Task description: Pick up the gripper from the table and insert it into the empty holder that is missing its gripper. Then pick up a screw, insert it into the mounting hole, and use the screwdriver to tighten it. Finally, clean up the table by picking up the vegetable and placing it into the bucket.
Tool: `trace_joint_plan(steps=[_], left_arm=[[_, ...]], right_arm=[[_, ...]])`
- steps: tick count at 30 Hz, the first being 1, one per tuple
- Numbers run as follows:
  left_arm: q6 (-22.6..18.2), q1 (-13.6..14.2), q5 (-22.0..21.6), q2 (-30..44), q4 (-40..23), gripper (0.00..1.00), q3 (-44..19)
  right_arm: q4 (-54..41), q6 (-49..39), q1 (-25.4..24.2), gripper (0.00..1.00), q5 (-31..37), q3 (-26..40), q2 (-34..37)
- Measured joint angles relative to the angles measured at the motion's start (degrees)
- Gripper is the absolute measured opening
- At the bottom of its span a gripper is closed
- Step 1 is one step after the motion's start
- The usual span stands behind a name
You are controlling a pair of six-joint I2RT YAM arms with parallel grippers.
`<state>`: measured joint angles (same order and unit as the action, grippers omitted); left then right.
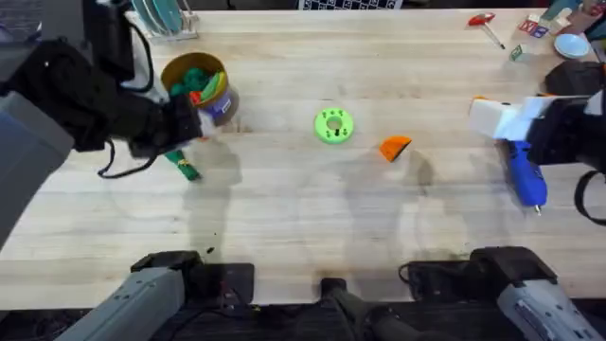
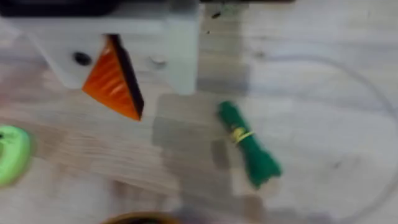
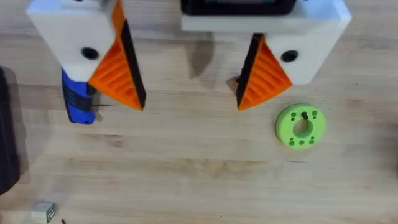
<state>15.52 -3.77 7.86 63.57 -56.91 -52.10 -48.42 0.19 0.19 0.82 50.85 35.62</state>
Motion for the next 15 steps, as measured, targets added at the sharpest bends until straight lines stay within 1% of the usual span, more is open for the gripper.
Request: trace_joint_plan(steps=[3,5,6,7,9,11,15], left_arm=[[-3.29,2.8,4.58,0.0,2.56,0.529,-2.36],[-5.67,5.26,7.01,0.0,4.61,0.833,-3.69],[-6.89,6.63,8.26,0.0,5.46,0.947,-4.13],[-8.38,8.21,9.48,-0.04,6.38,0.976,-4.32],[-11.0,11.51,11.79,-0.11,8.31,0.985,-4.34],[-13.09,15.25,14.29,-0.11,11.53,0.986,-4.34],[-15.35,22.0,18.64,-0.17,19.33,0.986,-4.34]], right_arm=[[-0.32,0.0,0.0,0.892,0.0,0.0,0.0],[-0.55,0.0,0.0,0.892,0.0,0.0,0.0],[-0.52,0.0,0.0,0.892,0.0,0.0,0.0],[-0.52,0.0,0.0,0.892,0.0,0.0,0.0],[-0.55,0.0,0.0,0.892,0.02,0.0,0.0],[-0.54,0.0,0.0,0.892,0.0,0.0,0.0],[-0.53,0.0,0.0,0.892,0.0,0.0,0.0]])
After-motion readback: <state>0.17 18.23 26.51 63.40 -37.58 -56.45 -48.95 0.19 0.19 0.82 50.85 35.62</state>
